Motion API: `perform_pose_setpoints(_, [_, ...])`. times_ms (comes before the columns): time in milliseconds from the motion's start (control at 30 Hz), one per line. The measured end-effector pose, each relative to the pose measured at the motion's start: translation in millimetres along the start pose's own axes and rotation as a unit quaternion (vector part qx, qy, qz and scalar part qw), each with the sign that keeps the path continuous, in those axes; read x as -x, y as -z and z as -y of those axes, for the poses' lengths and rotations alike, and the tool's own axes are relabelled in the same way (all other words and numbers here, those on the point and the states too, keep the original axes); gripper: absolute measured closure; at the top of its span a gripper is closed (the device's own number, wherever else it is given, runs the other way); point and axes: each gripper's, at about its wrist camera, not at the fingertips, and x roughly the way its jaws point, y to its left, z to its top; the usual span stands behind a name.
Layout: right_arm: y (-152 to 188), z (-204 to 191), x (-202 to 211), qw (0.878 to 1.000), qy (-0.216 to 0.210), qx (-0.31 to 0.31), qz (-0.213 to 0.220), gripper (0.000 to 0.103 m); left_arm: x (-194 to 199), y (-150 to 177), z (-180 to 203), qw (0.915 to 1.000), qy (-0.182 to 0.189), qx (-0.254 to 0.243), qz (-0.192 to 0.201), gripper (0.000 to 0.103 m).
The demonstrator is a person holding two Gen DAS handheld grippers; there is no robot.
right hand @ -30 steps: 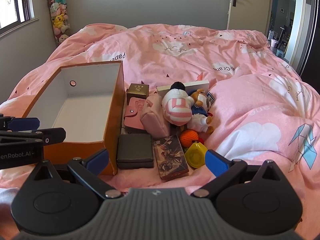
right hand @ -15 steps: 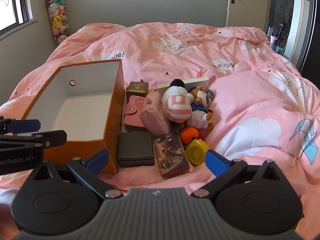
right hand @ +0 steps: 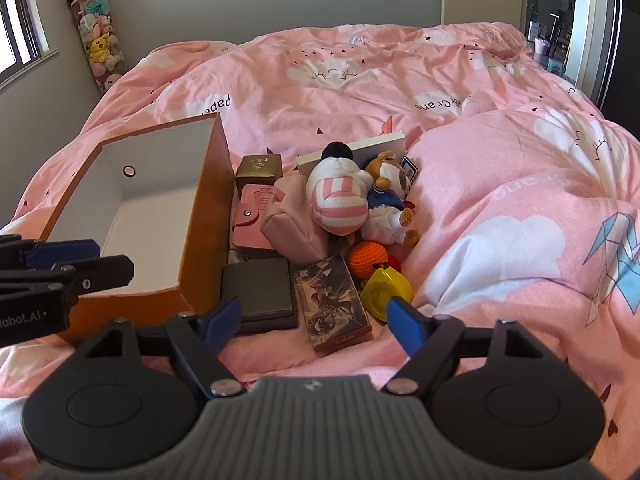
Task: Organize objects
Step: 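Move both tools toward the pile of items beside the white box, then lower the right tool onto the dark grey square case and grasp it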
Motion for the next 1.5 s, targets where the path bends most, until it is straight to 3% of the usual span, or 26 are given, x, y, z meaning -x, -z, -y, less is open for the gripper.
perform_pose_setpoints(133, [-9.2, 6.5, -12.2, 1.000, -0.011, -0.002, -0.007, 0.044, -17.7, -14.7, 2.5, 0.9996, 0.022, -0.002, -0.020, 0.066])
perform_pose_setpoints(267, [-14.4, 15.7, -36.3, 0.998, -0.045, -0.018, -0.039, 0.061, -35.0, -22.0, 10.1, 0.9971, 0.053, -0.025, -0.050, 0.071])
perform_pose_setpoints(367, [-13.6, 19.3, -57.5, 0.995, -0.066, -0.027, -0.067, 0.070, -44.7, -22.3, 17.4, 0.9951, 0.055, -0.052, -0.064, 0.074])
perform_pose_setpoints(667, [-8.2, 17.1, -121.9, 0.977, -0.140, -0.076, -0.144, 0.069, -58.1, -23.7, 13.1, 0.9941, 0.043, -0.053, -0.084, 0.076])
perform_pose_setpoints(833, [-9.0, 16.1, -149.6, 0.972, -0.140, -0.088, -0.169, 0.052, -58.3, -26.6, 6.3, 0.9959, 0.023, -0.040, -0.078, 0.075])
perform_pose_setpoints(1100, [-1.4, 29.9, -194.8, 0.939, -0.193, -0.183, -0.217, 0.028, -65.9, -28.9, -6.9, 0.9959, 0.011, -0.012, -0.089, 0.074])
perform_pose_setpoints(1200, [-1.6, 27.0, -204.6, 0.935, -0.210, -0.184, -0.219, 0.019, -68.8, -28.0, -8.9, 0.9955, 0.011, -0.005, -0.094, 0.074])
perform_pose_setpoints(1333, [-3.1, 19.2, -201.4, 0.943, -0.206, -0.169, -0.201, 0.021, -69.0, -27.2, -7.8, 0.9956, 0.012, -0.006, -0.093, 0.074])
perform_pose_setpoints(1400, [-5.0, 20.9, -193.3, 0.949, -0.190, -0.168, -0.188, 0.038, -68.5, -26.7, -6.5, 0.9957, 0.014, -0.006, -0.091, 0.074])
perform_pose_setpoints(1500, [-7.4, 30.0, -178.8, 0.949, -0.185, -0.183, -0.176, 0.055, -67.5, -26.0, -3.5, 0.9956, 0.016, -0.010, -0.091, 0.073])
